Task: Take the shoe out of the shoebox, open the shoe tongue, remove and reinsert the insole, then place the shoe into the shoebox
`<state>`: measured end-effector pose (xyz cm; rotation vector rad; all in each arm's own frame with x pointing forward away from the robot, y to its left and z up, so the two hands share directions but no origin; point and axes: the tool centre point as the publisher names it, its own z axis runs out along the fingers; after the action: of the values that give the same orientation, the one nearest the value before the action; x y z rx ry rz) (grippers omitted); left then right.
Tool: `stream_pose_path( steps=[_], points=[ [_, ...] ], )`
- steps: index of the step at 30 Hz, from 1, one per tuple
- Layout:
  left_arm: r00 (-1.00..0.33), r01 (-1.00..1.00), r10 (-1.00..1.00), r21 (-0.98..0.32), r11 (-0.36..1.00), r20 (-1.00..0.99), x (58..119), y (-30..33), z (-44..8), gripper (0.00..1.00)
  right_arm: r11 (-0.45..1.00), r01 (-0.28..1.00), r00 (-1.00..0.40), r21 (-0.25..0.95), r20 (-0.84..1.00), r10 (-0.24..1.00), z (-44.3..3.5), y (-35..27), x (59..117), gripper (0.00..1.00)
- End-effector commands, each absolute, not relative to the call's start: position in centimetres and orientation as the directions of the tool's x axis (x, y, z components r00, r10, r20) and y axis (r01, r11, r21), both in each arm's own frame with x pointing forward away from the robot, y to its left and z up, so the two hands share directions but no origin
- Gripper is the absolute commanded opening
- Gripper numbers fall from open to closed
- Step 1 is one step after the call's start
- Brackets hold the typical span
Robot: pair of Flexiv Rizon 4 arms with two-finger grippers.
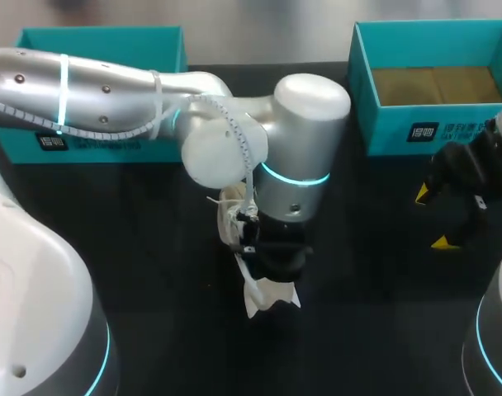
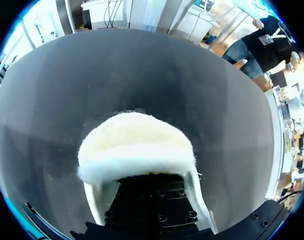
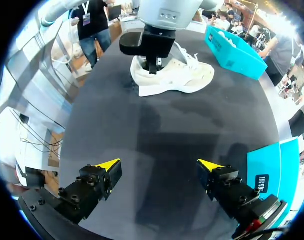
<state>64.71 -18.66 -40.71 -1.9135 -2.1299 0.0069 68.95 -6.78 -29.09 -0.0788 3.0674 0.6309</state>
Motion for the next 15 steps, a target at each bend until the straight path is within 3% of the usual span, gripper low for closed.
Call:
stream_pose_path(
  steps=[1,15],
  points=[
    [-0.113,0.977,0.980,-0.162,0.140,0.166,65.1,-19.1,-42.7,0.00,0.919,-0.050,-0.999,0.391,-0.019,-0.047,-29.1,-6.7,68.9,1.00],
    [-0.166,0.981,0.986,-0.104,0.163,-0.021,64.7,-18.9,-36.7,0.00,0.919,-0.050,-0.999,0.391,-0.019,-0.047,-29.1,-6.7,68.9,1.00]
  ],
)
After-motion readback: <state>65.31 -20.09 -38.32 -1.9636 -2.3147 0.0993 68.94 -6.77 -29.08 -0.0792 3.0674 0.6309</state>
